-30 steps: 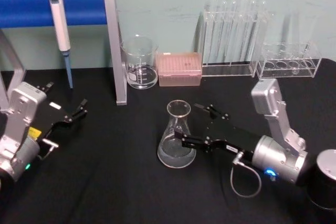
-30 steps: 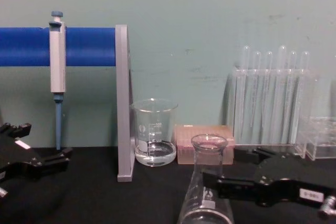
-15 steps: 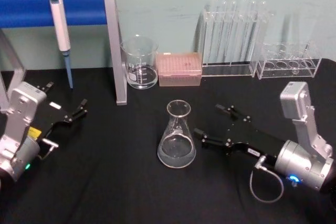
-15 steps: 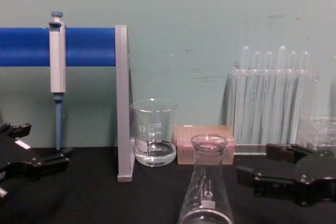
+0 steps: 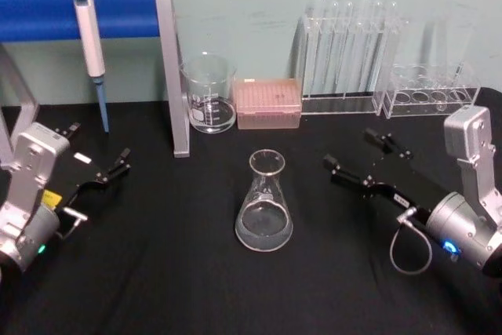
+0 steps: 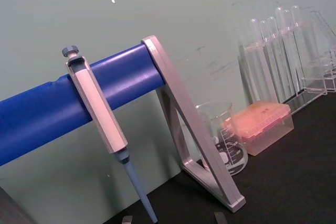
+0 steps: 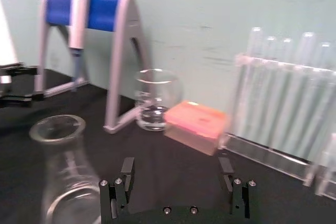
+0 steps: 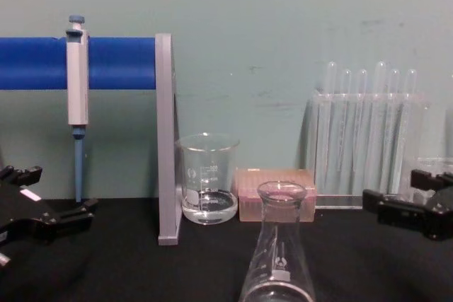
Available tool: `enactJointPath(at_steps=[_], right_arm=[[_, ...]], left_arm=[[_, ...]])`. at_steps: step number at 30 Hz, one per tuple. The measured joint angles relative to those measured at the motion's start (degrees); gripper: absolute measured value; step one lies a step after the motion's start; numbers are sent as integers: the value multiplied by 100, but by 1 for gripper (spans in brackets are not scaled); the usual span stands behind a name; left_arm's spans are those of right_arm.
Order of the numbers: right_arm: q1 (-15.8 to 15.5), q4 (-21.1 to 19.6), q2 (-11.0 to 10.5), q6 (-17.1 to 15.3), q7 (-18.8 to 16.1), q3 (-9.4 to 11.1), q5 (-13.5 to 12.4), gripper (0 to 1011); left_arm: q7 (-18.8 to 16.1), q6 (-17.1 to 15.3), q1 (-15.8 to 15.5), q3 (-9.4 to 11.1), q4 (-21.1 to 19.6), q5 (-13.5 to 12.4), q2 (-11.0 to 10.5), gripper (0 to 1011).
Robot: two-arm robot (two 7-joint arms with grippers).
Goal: Grasp the erlenmeyer flask with one hand, shake it three times, then place it back.
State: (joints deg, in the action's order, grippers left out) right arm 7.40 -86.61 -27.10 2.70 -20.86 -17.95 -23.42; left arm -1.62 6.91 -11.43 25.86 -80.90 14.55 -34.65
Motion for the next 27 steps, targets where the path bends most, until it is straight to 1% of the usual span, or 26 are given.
enactJointPath(at_steps=[1,2,4,5,10,12,17,27], right_arm=[[26,53,65,0,111,30,69,1000],[26,53,65,0,111,30,69,1000],[69,164,195,1,310,79,190,1000],[69,164,195,1,310,79,190,1000],[117,380,492,122,681,166,416,1000],[121,408,527,142,717,176,442,1000],[158,647,746,257,919,204,656,1000],[225,988,951,235,994,201,892,1000]], left_arm=[[0,0,0,0,0,0,0,1001],[0,0,0,0,0,0,0,1001],[0,0,0,0,0,0,0,1001],[0,0,0,0,0,0,0,1001],[0,0,0,0,0,0,0,1001],[0,0,0,0,0,0,0,1001],[0,0,0,0,0,0,0,1001],[0,0,0,0,0,0,0,1001]])
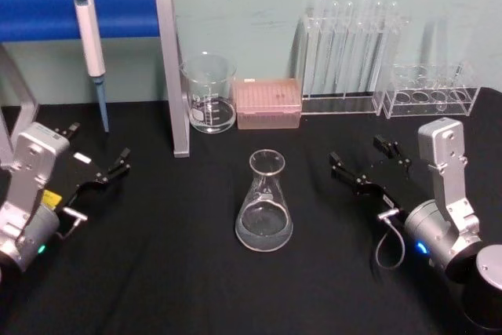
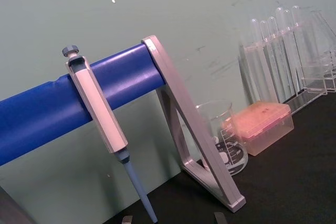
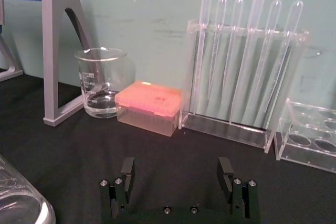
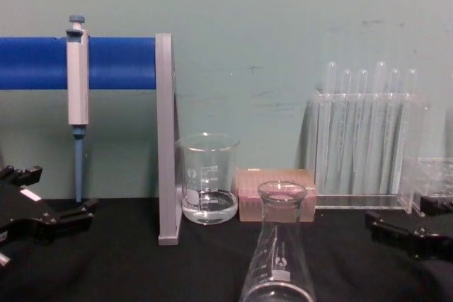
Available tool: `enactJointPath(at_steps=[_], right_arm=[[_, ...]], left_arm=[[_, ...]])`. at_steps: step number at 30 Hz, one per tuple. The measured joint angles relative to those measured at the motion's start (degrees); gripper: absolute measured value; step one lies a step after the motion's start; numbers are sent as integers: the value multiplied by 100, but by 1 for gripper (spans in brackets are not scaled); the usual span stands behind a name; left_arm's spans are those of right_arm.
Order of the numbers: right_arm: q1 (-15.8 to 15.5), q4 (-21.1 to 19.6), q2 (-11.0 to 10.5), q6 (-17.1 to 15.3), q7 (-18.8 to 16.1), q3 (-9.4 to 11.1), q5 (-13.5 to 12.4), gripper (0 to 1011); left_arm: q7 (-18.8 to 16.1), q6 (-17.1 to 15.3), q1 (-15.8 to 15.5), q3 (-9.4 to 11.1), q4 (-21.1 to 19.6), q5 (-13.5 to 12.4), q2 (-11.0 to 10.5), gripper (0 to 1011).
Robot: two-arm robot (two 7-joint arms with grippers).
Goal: Grasp the erlenmeyer flask with one hand, shake it three times, then place it back.
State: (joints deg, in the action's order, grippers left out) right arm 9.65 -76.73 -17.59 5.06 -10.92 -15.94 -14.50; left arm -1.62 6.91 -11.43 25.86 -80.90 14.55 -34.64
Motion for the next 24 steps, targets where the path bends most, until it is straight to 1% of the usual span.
enactJointPath(at_steps=[9,24], right_arm=[[10,65,67,-121,-47,42,157,1000],[8,64,63,-113,-47,34,148,1000]], left_arm=[[0,0,0,1,0,0,0,1001],[0,0,0,0,0,0,0,1001]])
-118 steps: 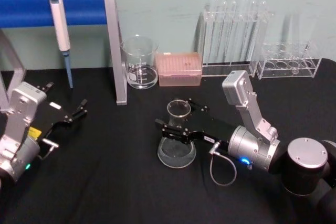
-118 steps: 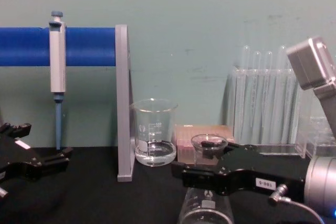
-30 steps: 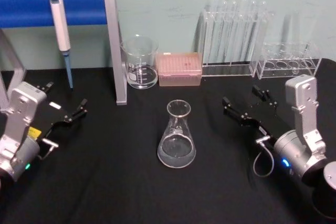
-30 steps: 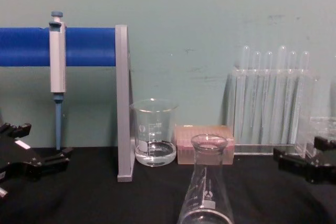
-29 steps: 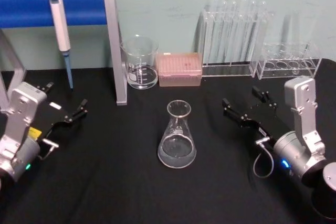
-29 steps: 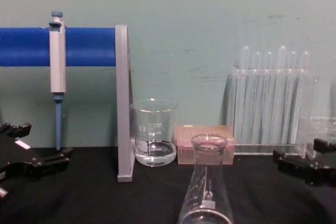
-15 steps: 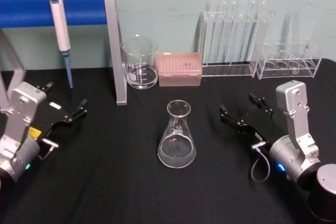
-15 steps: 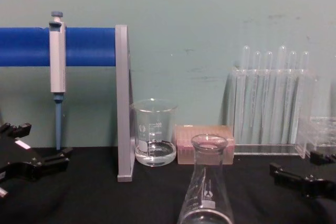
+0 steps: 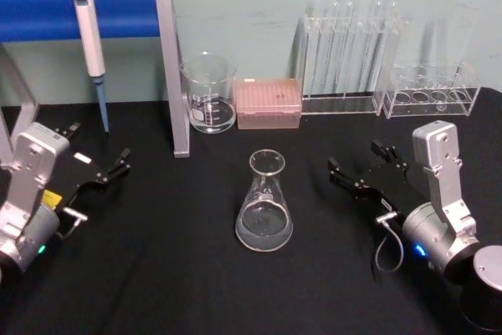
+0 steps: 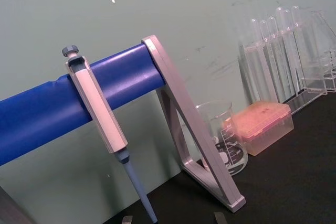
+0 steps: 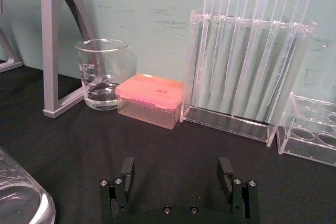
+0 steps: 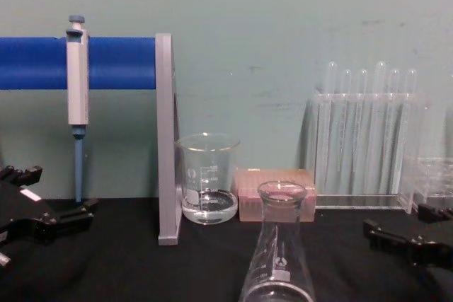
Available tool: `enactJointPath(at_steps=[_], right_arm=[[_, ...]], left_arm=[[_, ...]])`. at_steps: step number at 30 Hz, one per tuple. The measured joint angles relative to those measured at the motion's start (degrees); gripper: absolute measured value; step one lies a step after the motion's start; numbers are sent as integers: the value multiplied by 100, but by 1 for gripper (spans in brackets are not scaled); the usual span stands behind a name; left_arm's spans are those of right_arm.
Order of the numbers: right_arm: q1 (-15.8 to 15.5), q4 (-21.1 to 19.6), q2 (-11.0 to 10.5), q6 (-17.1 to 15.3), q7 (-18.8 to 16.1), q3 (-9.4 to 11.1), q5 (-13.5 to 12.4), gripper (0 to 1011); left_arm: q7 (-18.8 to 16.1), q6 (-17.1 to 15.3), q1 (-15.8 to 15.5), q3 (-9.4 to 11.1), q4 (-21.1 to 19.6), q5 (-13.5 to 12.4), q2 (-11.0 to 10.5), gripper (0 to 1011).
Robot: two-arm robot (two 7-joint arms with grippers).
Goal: Grasp the erlenmeyer flask with one hand, shake it three times, then place it back.
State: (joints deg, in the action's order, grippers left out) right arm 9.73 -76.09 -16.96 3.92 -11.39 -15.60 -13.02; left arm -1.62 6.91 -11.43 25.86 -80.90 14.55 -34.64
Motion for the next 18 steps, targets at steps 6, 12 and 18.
enactJointPath(at_steps=[6,12,18], right_arm=[[0,-4,-3,3,0,-5,-9,1000],[0,-5,-5,6,0,-6,-13,1000],[-1,-5,-6,10,0,-6,-17,1000]], left_arm=[[0,0,0,0,0,0,0,1001],[0,0,0,0,0,0,0,1001],[0,0,0,0,0,0,0,1001]])
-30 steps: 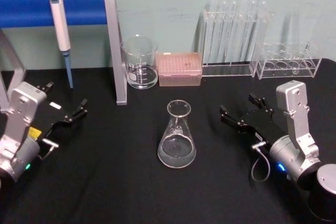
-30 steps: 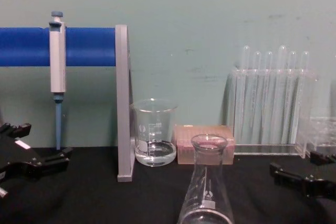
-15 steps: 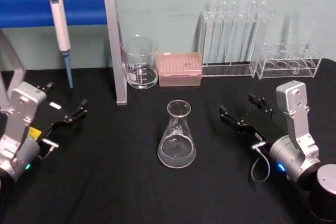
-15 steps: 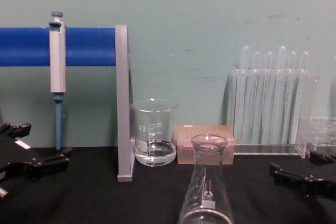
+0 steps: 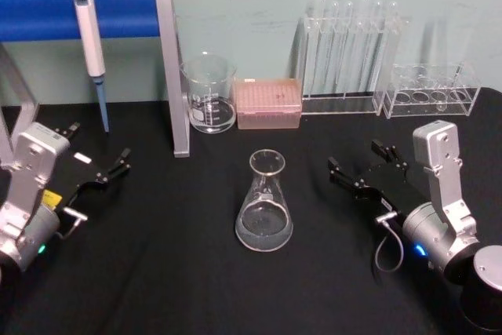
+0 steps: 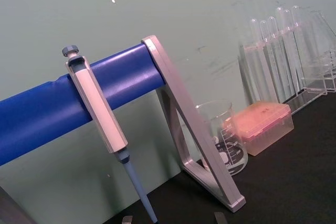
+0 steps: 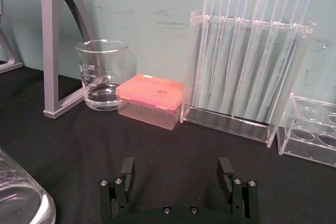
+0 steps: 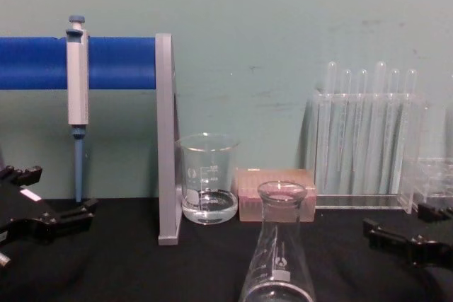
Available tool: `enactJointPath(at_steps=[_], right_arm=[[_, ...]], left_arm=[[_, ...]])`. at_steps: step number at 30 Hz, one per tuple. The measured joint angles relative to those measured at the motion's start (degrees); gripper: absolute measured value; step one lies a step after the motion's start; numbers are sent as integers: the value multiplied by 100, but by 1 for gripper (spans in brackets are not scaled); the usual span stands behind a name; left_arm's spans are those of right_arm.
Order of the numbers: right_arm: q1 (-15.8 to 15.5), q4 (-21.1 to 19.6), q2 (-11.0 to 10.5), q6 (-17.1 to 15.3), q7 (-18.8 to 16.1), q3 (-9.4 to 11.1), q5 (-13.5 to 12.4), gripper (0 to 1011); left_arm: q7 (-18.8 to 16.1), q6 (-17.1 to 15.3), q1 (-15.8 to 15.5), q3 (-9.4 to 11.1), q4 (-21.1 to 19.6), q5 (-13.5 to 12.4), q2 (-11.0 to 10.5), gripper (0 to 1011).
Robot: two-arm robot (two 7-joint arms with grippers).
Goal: Grasp the erlenmeyer flask with one hand, shake it three times, then place it back.
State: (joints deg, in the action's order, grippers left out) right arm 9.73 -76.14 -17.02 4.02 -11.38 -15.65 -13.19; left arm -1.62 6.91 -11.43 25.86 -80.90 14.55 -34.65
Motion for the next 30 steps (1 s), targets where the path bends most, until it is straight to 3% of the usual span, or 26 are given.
enactJointPath(at_steps=[30], right_arm=[[0,0,0,0,0,0,-6,1000]], left_arm=[[0,0,0,0,0,0,0,1001]])
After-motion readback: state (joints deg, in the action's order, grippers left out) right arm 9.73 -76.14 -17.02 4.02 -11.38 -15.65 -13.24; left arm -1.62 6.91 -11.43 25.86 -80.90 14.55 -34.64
